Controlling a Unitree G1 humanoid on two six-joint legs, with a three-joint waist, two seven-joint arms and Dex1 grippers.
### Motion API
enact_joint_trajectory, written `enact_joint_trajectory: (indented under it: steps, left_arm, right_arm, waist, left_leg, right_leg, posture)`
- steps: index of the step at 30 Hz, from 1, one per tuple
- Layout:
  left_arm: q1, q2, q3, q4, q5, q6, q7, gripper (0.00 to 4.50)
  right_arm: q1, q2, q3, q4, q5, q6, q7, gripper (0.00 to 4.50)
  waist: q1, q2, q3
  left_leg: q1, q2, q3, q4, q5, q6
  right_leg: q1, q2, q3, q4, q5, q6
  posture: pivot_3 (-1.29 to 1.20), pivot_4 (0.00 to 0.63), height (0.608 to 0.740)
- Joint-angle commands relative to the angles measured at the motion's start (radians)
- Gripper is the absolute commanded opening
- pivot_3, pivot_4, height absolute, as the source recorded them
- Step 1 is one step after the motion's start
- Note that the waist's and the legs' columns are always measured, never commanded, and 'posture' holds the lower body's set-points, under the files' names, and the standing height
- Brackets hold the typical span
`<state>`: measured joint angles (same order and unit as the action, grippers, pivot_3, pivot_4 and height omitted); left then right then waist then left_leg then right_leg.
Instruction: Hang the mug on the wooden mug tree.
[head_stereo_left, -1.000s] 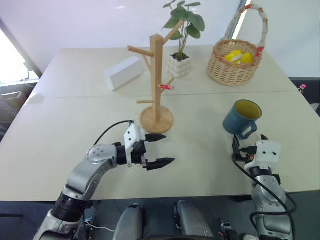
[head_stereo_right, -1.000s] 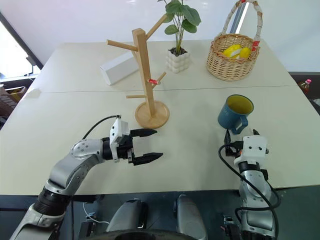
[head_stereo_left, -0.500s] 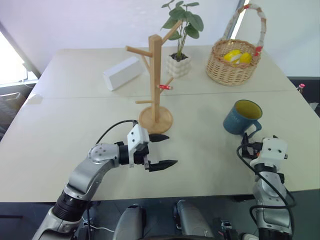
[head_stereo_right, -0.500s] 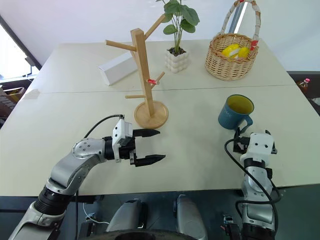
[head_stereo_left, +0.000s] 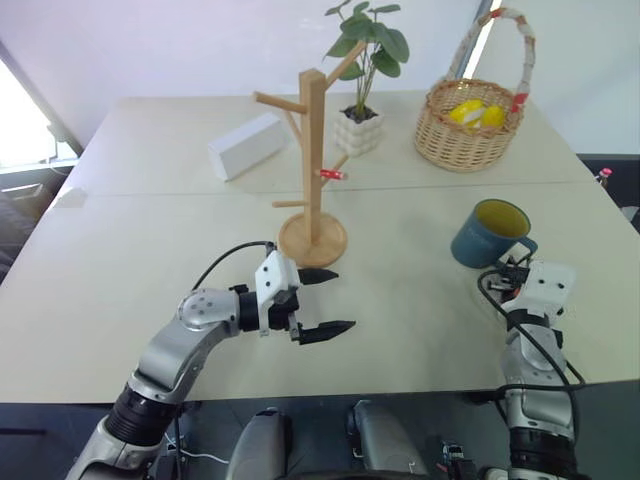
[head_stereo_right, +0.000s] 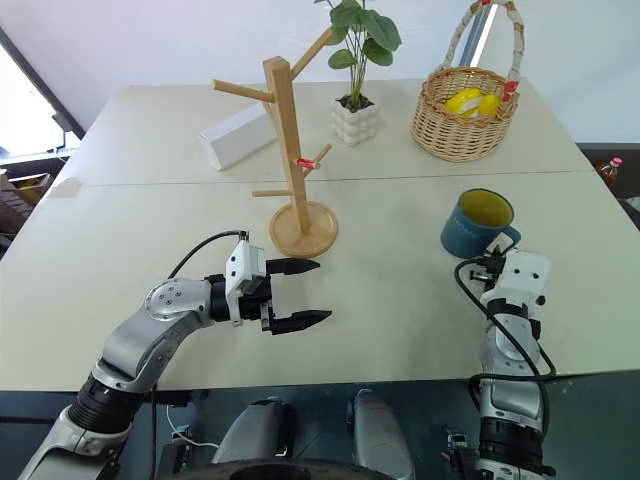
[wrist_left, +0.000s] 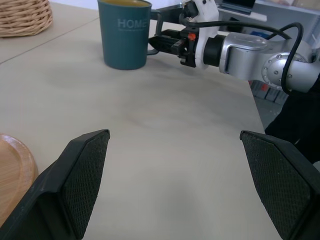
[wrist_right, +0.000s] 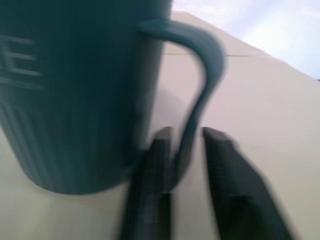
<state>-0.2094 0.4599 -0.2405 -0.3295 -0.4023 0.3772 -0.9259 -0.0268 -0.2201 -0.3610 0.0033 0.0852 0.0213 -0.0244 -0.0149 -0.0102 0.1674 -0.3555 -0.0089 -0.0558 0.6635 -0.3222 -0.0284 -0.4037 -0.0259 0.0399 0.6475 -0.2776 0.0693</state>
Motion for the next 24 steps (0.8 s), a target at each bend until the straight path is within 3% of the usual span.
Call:
enact_joint_trajectory:
  steps: [1,5,9,13,24]
  left_arm:
    - [0.003,0.002,0.013,-0.029,0.003,-0.027,0.005,4.5]
    - [0.02,0.017,0.039,-0.01,0.008,-0.042,0.015,4.5]
    - [0.038,0.036,0.092,0.033,0.005,-0.064,0.027,4.5]
    - [0.057,0.055,0.148,0.079,-0.004,-0.087,0.023,4.5]
    - [0.055,0.071,0.307,0.045,-0.117,-0.052,0.037,4.5]
  right_arm:
    - [-0.006,-0.01,-0.003,-0.031,0.02,-0.016,0.019,0.06]
    - [0.026,-0.061,0.083,-0.111,-0.043,-0.015,0.096,0.06]
    - [0.065,-0.254,0.287,-0.242,-0.254,-0.119,0.266,0.06]
    - [-0.004,-0.379,0.383,-0.362,-0.295,-0.146,0.411,0.06]
    - [-0.405,-0.392,0.466,-0.441,-0.279,0.089,0.602,0.06]
  waist:
    - [0.0,0.0,0.0]
    - [-0.002,0.0,0.0]
    - [-0.008,0.002,0.001]
    - [-0.003,0.001,0.001]
    - [0.004,-0.002,0.002]
  left_leg:
    - [0.0,0.0,0.0,0.0,0.0,0.0]
    - [0.0,0.0,0.0,0.0,0.0,0.0]
    - [0.0,0.0,0.001,0.0,0.0,0.0]
    - [0.001,0.001,0.0,0.0,0.0,0.0]
    - [-0.002,0.0,-0.003,0.001,0.0,0.0]
  right_leg:
    - [0.0,0.0,0.0,0.0,0.0,0.0]
    - [0.0,0.0,0.0,0.0,0.0,0.0]
    - [0.0,0.001,0.0,0.0,0.0,0.0]
    - [0.0,0.002,0.0,0.0,0.0,0.0]
    - [0.0,-0.001,-0.003,-0.001,0.0,0.0]
  posture:
    - [0.0,0.15,0.74]
    - [0.0,0.15,0.74]
    - [0.0,0.15,0.74]
    - [0.0,0.15,0.74]
    - [0.0,0.15,0.74]
